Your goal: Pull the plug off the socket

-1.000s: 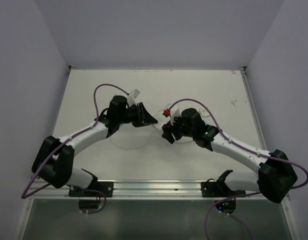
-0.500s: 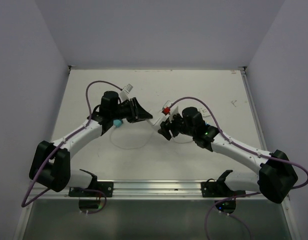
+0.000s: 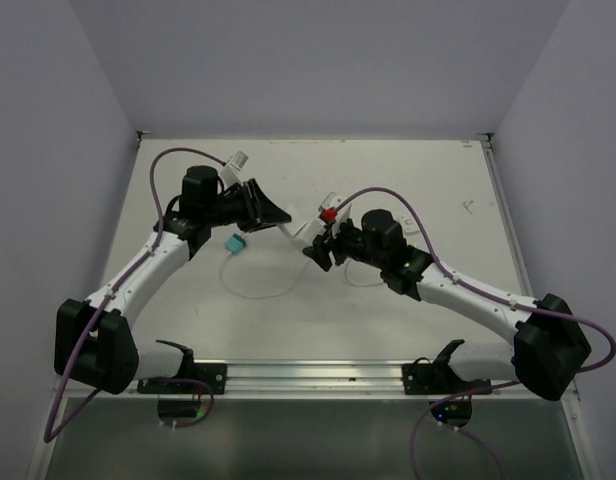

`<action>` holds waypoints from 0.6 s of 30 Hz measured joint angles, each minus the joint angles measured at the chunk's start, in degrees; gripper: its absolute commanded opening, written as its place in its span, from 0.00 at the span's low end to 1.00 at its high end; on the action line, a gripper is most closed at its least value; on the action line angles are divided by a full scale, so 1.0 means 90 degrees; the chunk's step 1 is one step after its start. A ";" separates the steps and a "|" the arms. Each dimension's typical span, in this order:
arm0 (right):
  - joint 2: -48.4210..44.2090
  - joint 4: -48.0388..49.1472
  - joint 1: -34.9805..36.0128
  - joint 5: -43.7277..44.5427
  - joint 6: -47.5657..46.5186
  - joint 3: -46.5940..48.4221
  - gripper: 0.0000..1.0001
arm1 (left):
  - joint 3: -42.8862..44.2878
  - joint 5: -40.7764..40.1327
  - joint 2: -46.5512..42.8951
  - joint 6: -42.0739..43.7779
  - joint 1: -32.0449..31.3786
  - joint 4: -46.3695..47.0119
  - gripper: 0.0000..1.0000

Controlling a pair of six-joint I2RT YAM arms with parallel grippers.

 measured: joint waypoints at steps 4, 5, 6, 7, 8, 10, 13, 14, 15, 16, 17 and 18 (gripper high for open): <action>0.0034 0.0019 0.0046 0.0017 0.0036 0.0066 0.00 | -0.0002 -0.0369 -0.0335 -0.0085 0.0112 -0.0146 0.00; -0.0007 -0.0272 0.0015 0.0073 0.0044 -0.0002 0.00 | -0.0002 -0.0821 -0.0464 -0.0087 0.0282 -0.0044 0.00; -0.0005 -0.0576 -0.0024 0.0124 0.0051 -0.0117 0.00 | -0.0002 -0.1275 -0.0602 -0.0112 0.0449 0.0092 0.00; 0.0046 -0.0882 -0.0061 0.0216 0.0056 -0.0236 0.00 | -0.0002 -0.1732 -0.0750 -0.0126 0.0845 0.0216 0.00; 0.0114 -0.1173 -0.0100 0.0257 0.0068 -0.0345 0.00 | -0.0005 -0.2171 -0.0896 -0.0160 0.1073 0.0328 0.00; 0.0255 -0.1615 -0.0117 0.0355 0.0109 -0.0500 0.00 | -0.0044 -0.2803 -0.1183 -0.0260 0.1246 0.0605 0.00; 0.0321 -0.1979 -0.0114 0.0367 0.0214 -0.0580 0.00 | -0.0134 -0.3169 -0.1406 -0.0299 0.1188 0.0954 0.00; 0.0311 -0.2006 -0.0114 0.0369 0.0243 -0.0580 0.00 | -0.0136 -0.3220 -0.1394 -0.0299 0.1173 0.1032 0.00; 0.0296 -0.2004 -0.0114 0.0369 0.0270 -0.0580 0.00 | -0.0146 -0.3259 -0.1336 -0.0299 0.1161 0.1095 0.00; 0.0277 -0.2011 -0.0114 0.0372 0.0289 -0.0580 0.00 | -0.0177 -0.3274 -0.1256 -0.0296 0.1156 0.1185 0.00; 0.0240 -0.2030 -0.0114 0.0381 0.0316 -0.0580 0.00 | -0.0214 -0.3279 -0.1149 -0.0294 0.1156 0.1241 0.00; 0.0209 -0.2040 -0.0114 0.0398 0.0330 -0.0580 0.00 | -0.0248 -0.3257 -0.1035 -0.0287 0.1156 0.1273 0.00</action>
